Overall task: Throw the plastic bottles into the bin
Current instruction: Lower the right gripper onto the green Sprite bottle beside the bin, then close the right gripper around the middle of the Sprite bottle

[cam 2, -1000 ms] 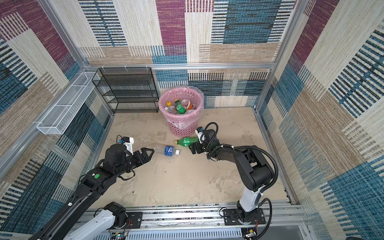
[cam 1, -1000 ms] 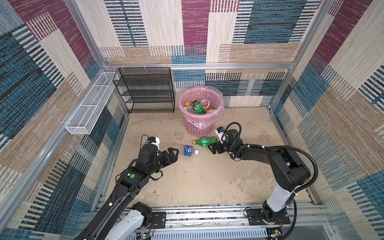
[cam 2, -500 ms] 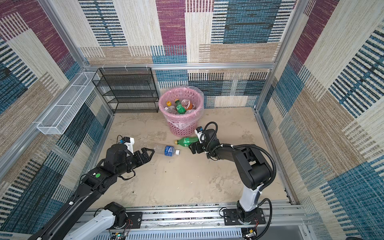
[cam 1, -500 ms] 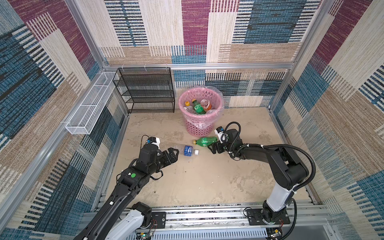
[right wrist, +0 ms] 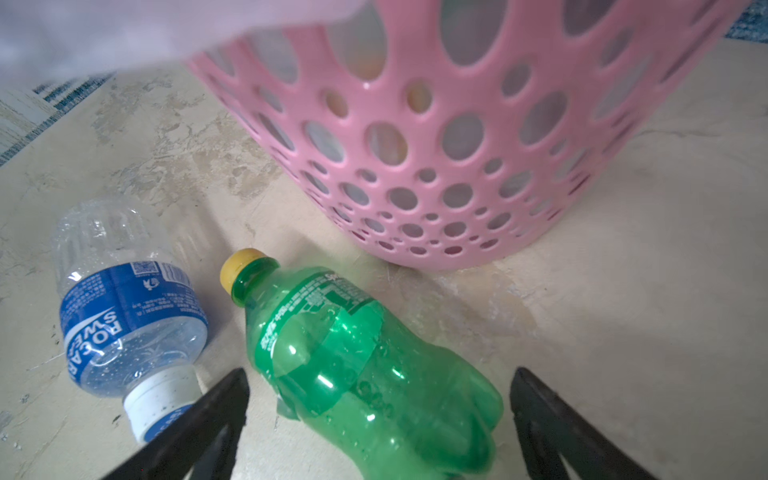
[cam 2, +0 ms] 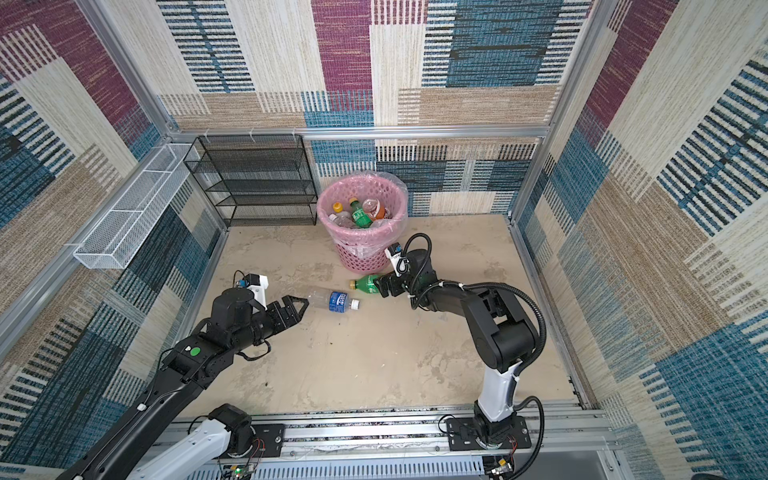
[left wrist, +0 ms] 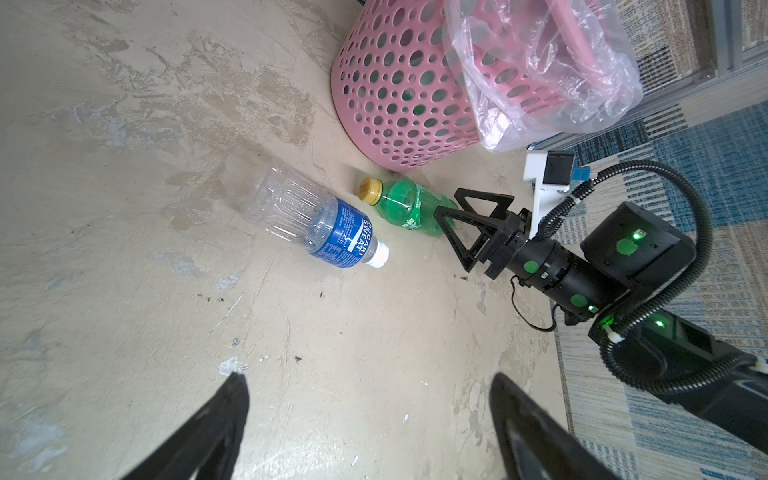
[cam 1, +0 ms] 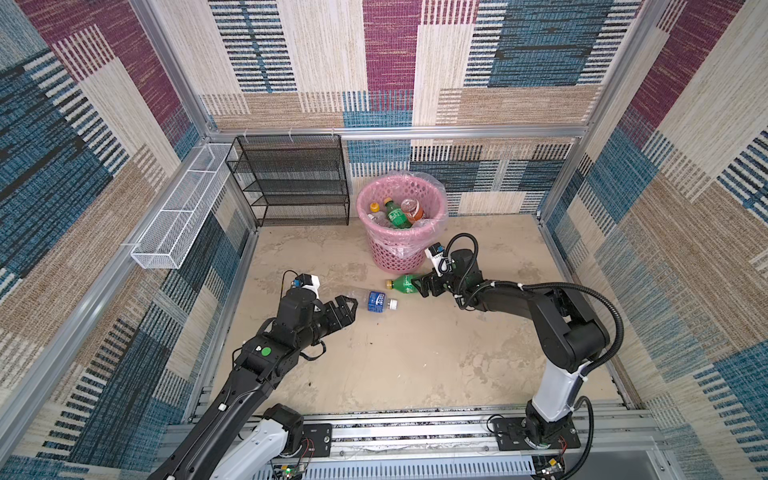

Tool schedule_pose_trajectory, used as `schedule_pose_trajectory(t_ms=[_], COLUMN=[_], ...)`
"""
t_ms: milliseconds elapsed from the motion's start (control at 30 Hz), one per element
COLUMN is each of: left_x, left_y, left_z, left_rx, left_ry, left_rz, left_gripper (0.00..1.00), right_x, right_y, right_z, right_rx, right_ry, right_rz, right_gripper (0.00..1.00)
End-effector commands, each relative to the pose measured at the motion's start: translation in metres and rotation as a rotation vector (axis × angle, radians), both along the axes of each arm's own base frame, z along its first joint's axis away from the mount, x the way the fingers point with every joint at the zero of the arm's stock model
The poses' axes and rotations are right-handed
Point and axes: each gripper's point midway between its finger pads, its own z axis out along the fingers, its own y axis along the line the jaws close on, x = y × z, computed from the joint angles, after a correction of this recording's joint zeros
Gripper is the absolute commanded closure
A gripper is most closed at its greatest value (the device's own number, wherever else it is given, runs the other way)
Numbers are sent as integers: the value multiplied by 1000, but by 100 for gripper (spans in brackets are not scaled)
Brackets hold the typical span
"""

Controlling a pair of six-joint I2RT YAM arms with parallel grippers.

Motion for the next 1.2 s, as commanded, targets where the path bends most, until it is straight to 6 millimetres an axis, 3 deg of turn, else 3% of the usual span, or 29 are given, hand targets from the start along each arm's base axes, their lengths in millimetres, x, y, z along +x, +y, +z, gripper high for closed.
schedule_pose_trajectory(t_ms=[0,233,400,567,633,800,900,1167], left_x=[-1,-3,-3,-2,-1,-1,-1,-5], left_y=[1,3,2,0,-1,-1,-1,4], left_z=[2,4,2,-2,-3,-5,-5,-4], left_rx=[-12,-7,-9,-12,-13,-14,-11,5], left_ry=[6,2,2,7,9,9,9,2], left_rz=[10,12,11,5,2,0,1,12], left_gripper=[9,9,9,9,9,9,9,8], right_x=[2,-21,-53,-89,-90,-68,-60,-63], right_y=[11,14,17,34,32,19,22,39], right_z=[6,-2,-11,-19,-16,-5,-5,-13], right_rx=[28,49,54,38,41,20,52,124], right_ry=[-43,18,94,153,157,132,170,276], right_rz=[64,124,151,208,183,31,-15,-48], right_gripper=[1,2,7,10,11,8,9,12])
